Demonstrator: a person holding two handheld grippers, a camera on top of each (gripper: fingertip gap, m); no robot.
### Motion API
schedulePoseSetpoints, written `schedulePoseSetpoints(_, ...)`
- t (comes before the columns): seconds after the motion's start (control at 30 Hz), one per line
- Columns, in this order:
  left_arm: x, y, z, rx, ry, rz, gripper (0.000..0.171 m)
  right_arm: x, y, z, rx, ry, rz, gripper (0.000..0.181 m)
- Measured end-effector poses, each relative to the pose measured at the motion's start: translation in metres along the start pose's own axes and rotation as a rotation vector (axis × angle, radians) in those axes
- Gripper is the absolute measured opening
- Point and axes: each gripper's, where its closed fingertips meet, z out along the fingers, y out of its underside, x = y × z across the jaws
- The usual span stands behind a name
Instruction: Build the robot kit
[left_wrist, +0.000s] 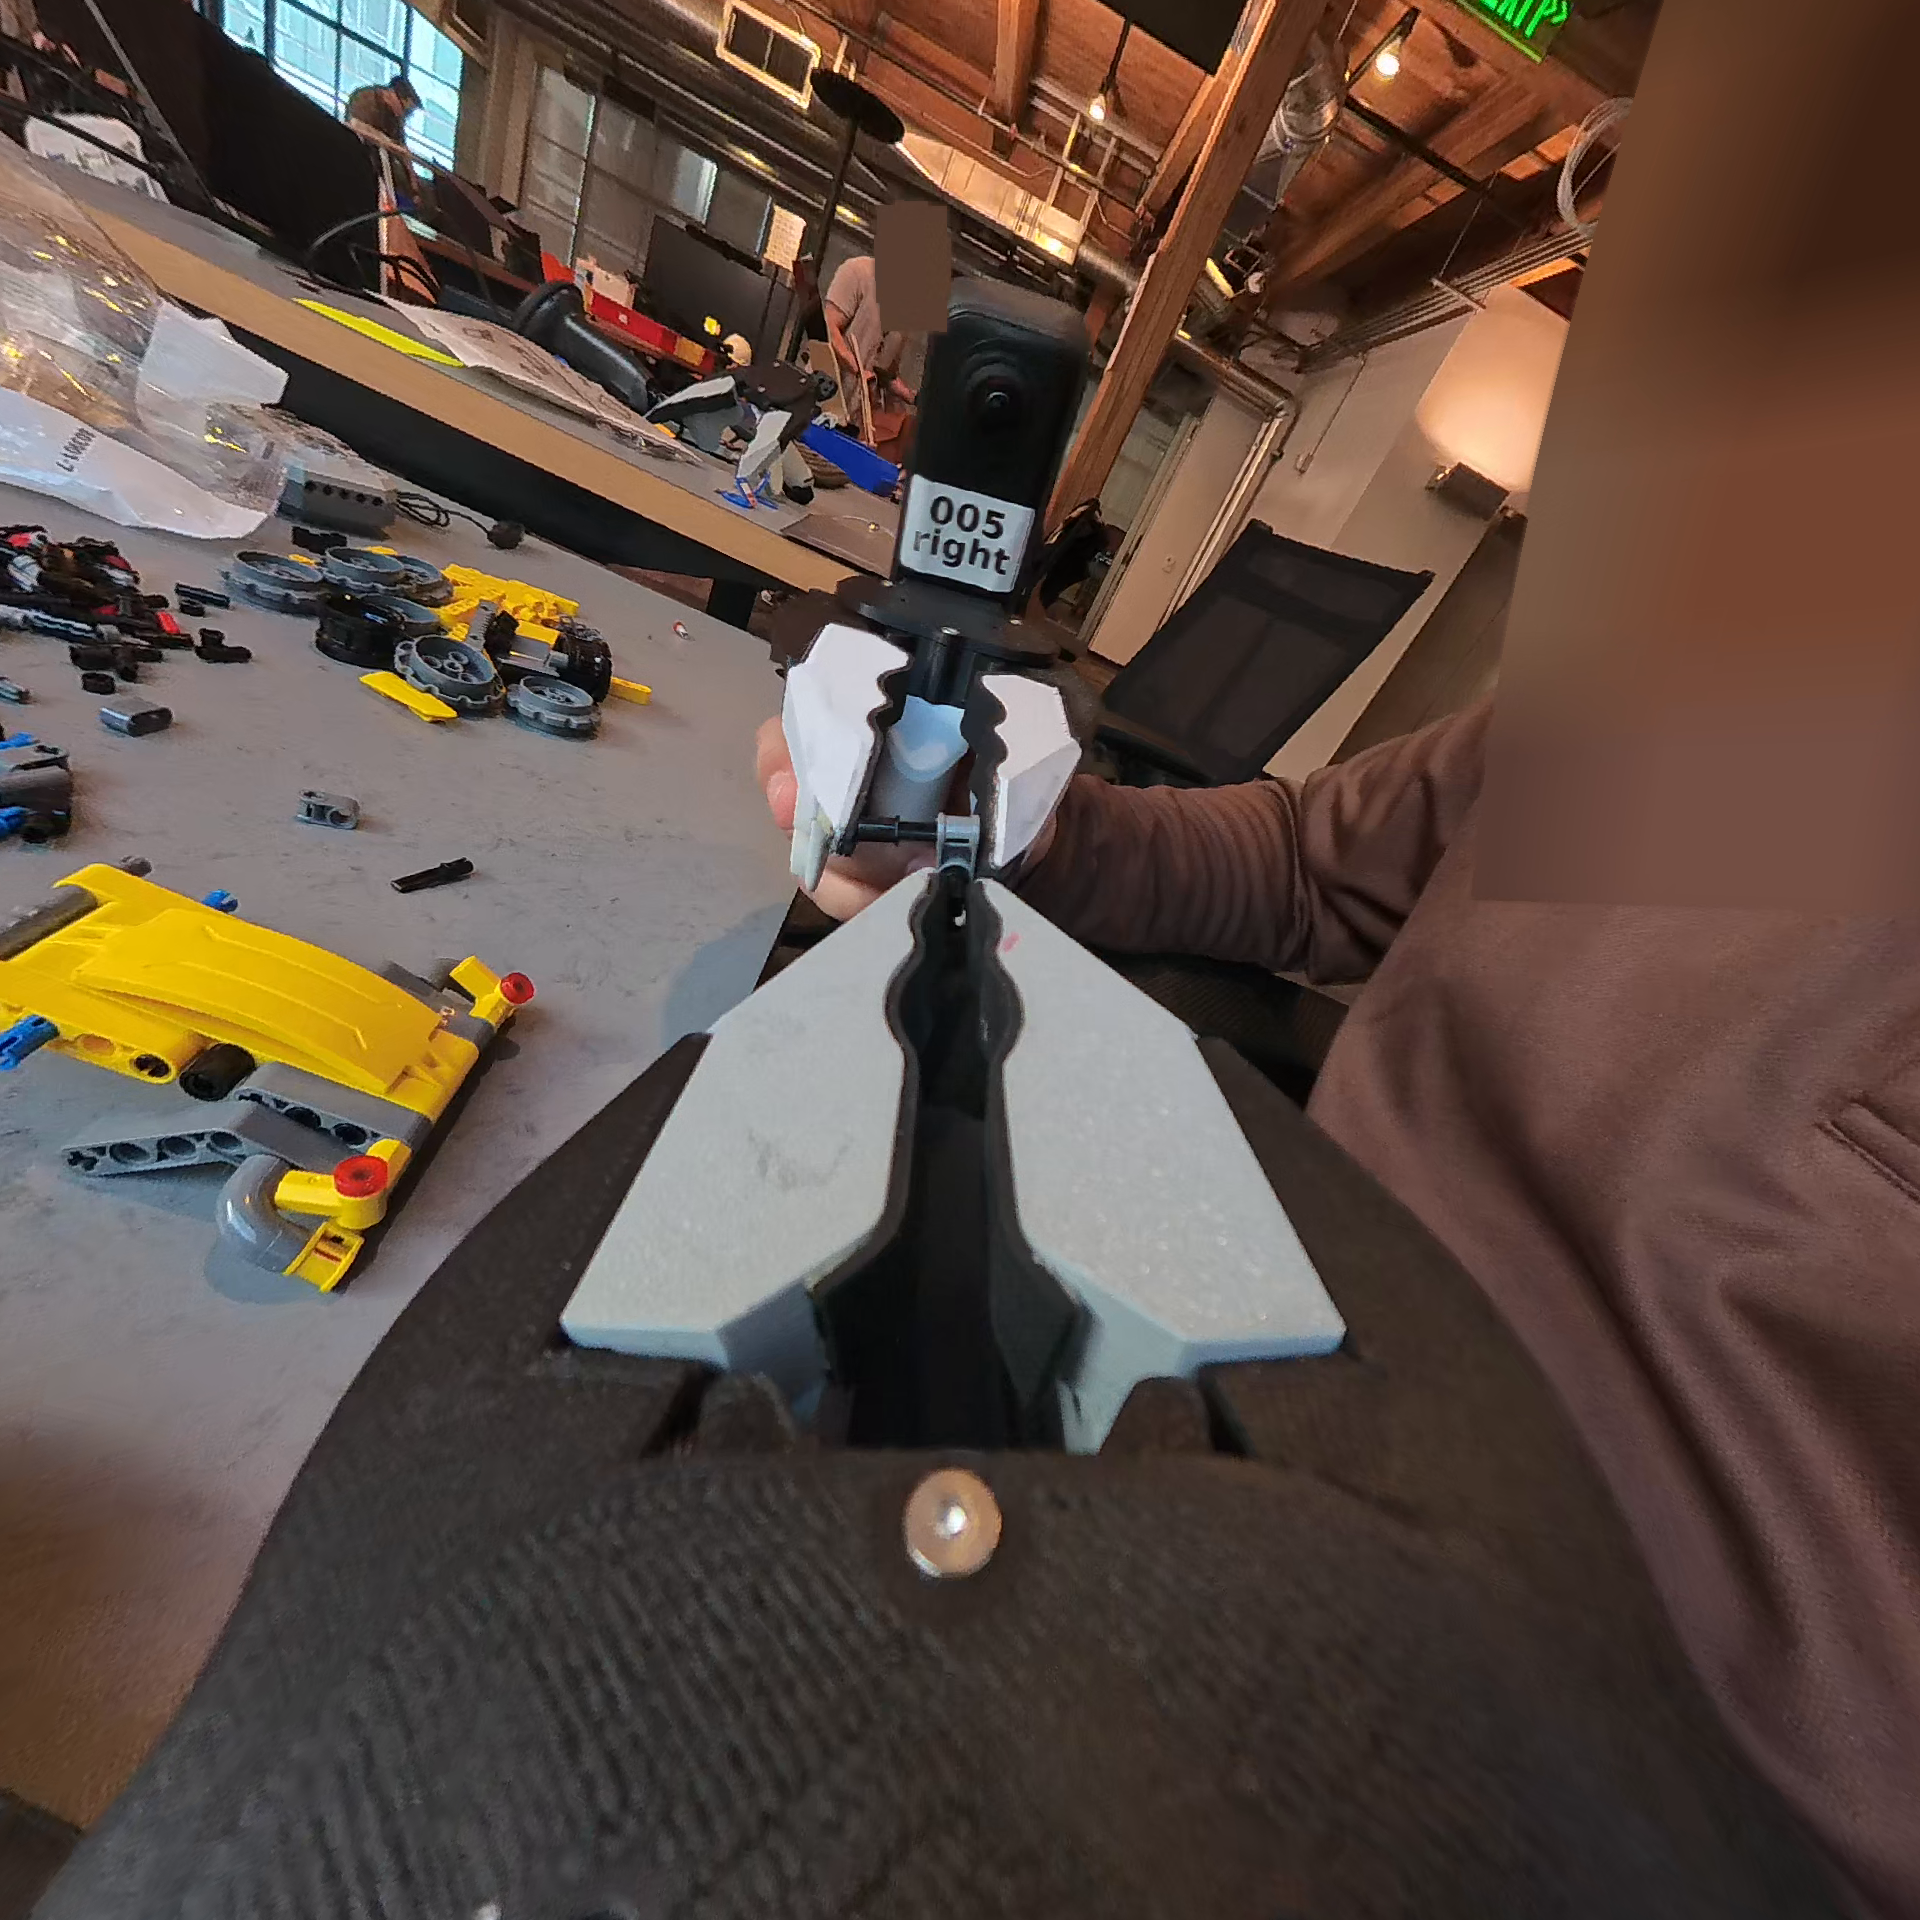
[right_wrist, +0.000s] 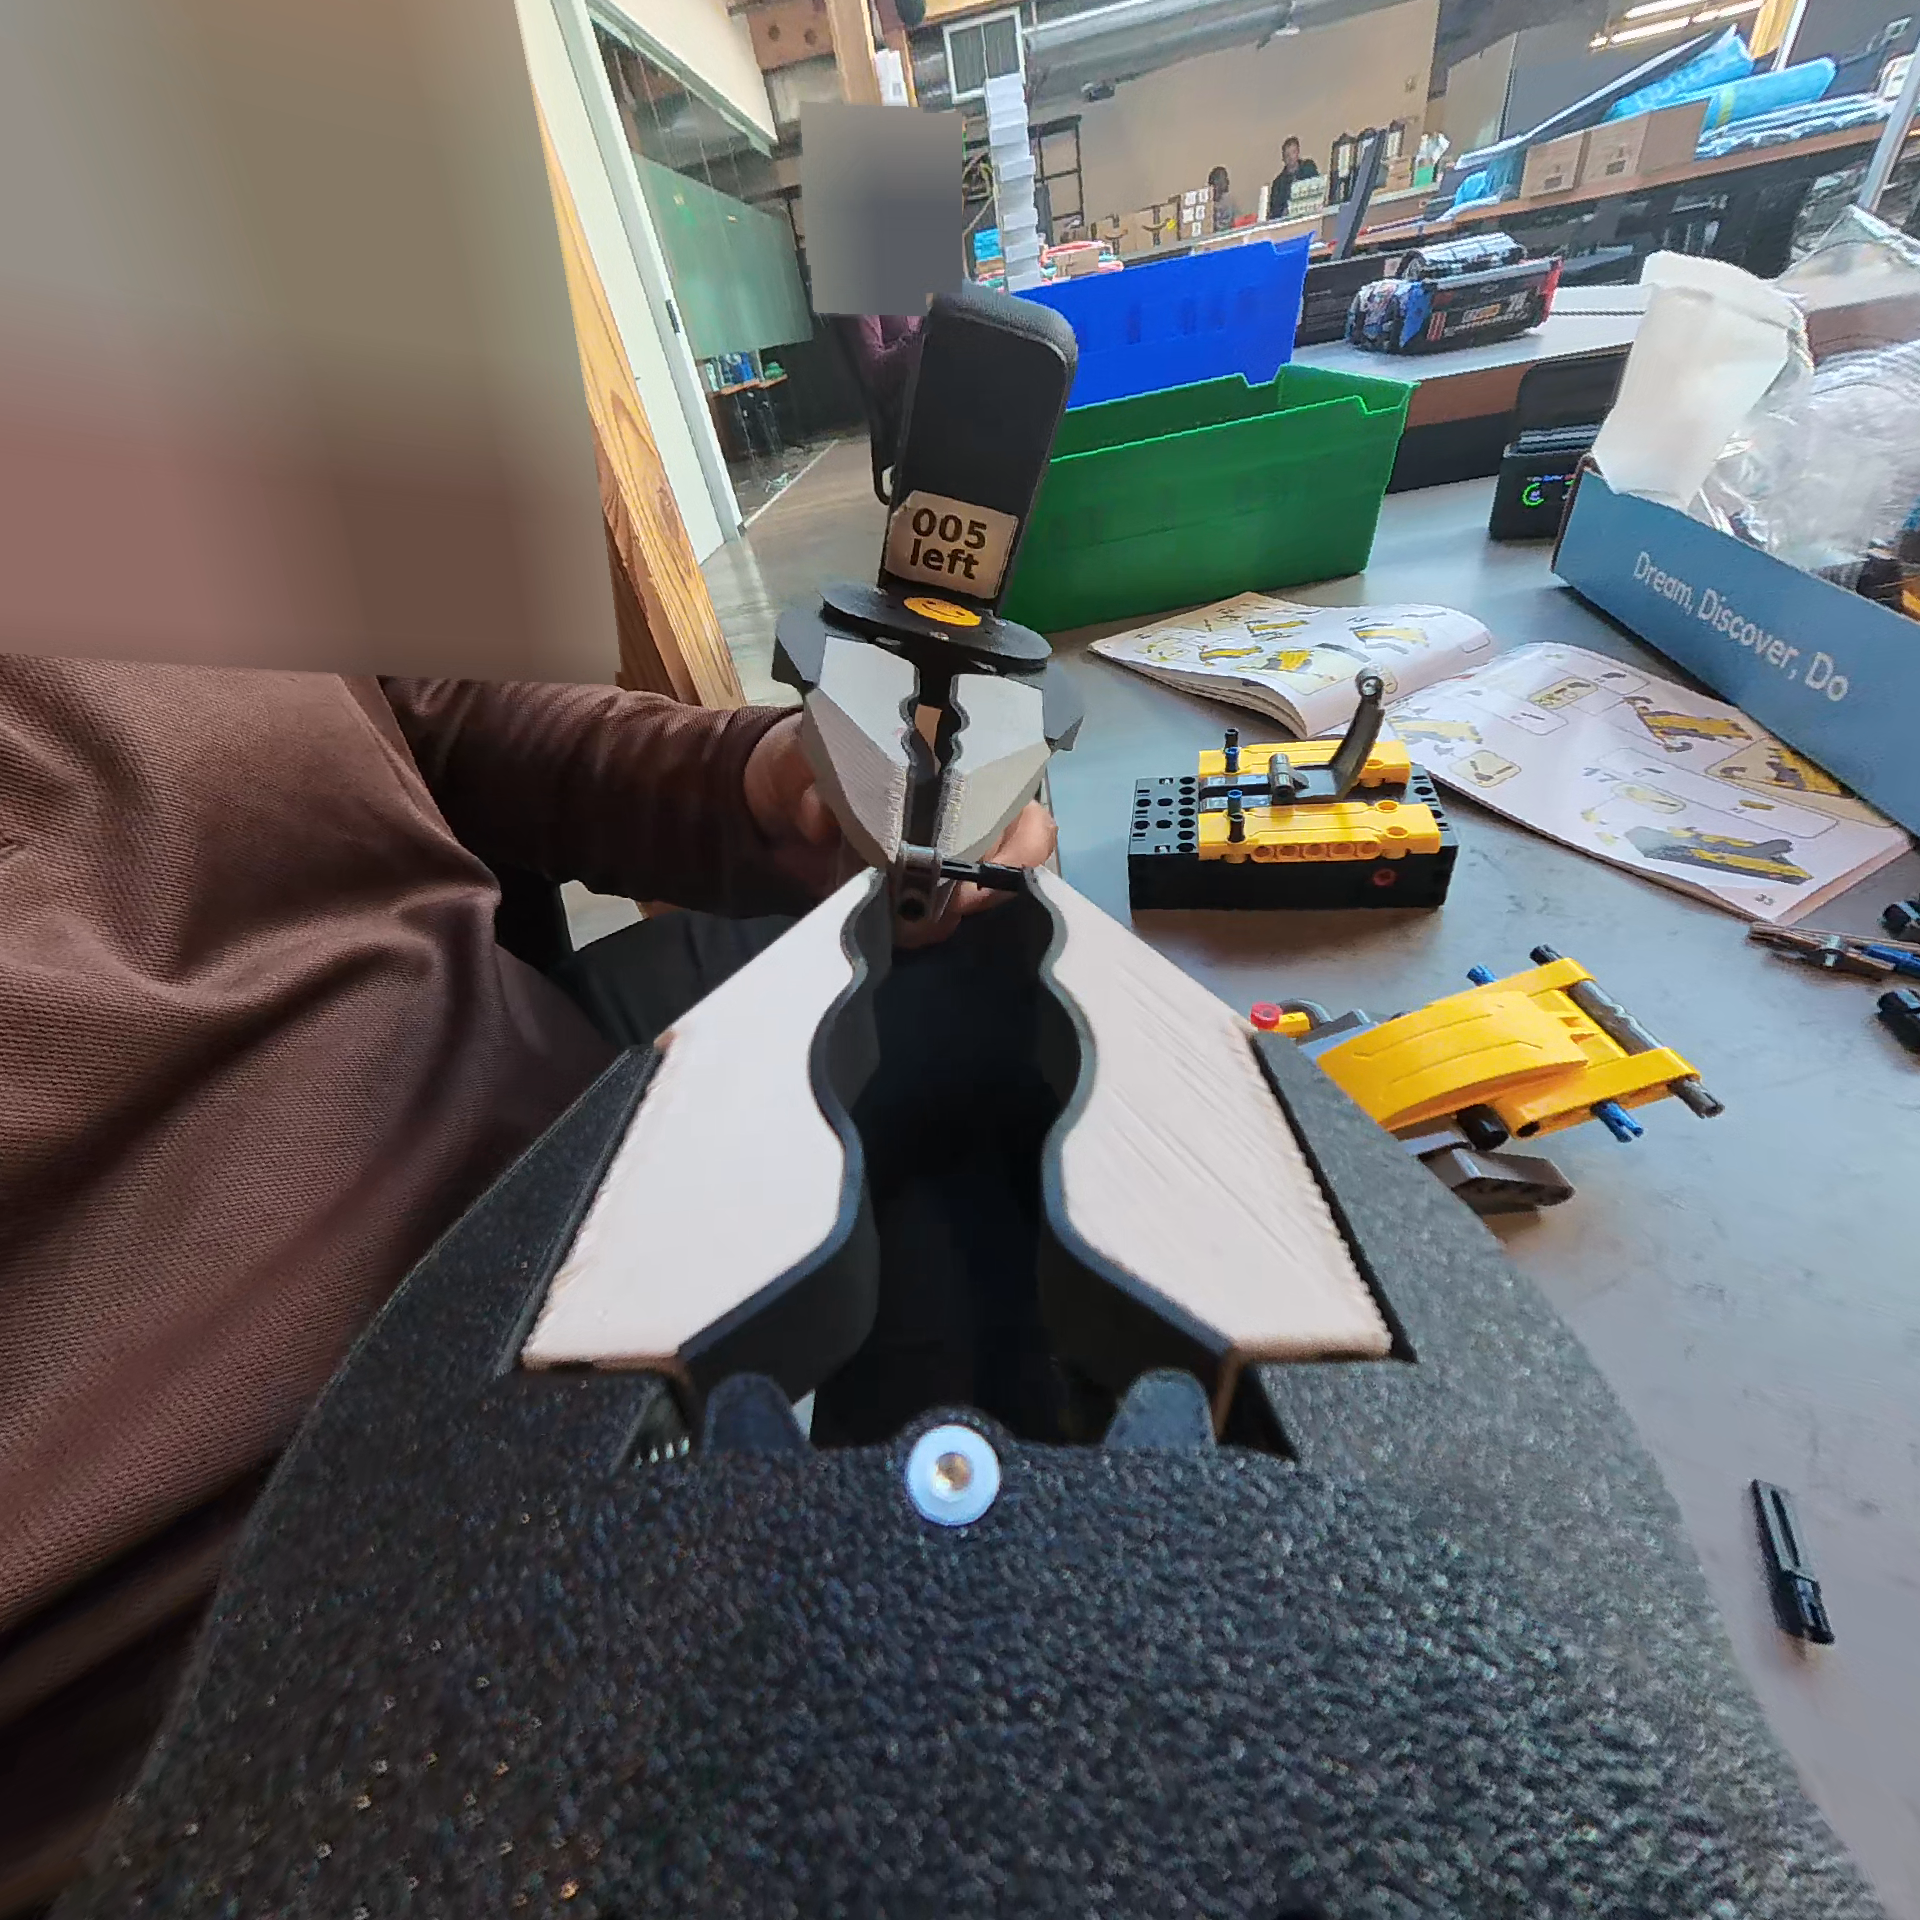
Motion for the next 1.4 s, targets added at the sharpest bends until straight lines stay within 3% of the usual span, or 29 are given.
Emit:
schedulePoseSetpoints(0.77,-0.015,-0.003,-0.006,0.033,-0.06,0.0,0.0,0.011,0.0,0.007,-0.003,0.026,0.034,0.012)
schedulePoseSetpoints(1.07,-0.014,0.001,-0.008,-0.098,-0.167,0.269,0.0,0.006,0.005,0.006,-0.043,0.039,-0.071,0.017)
schedulePoseSetpoints(1.2,-0.008,0.008,-0.008,-0.188,-0.201,0.467,0.001,0.009,0.01,0.002,-0.11,0.081,-0.126,0.036)
schedulePoseSetpoints(1.4,0.001,0.012,-0.009,-0.171,-0.124,0.446,0.001,-0.005,0.015,0.002,-0.183,0.078,-0.324,0.028)
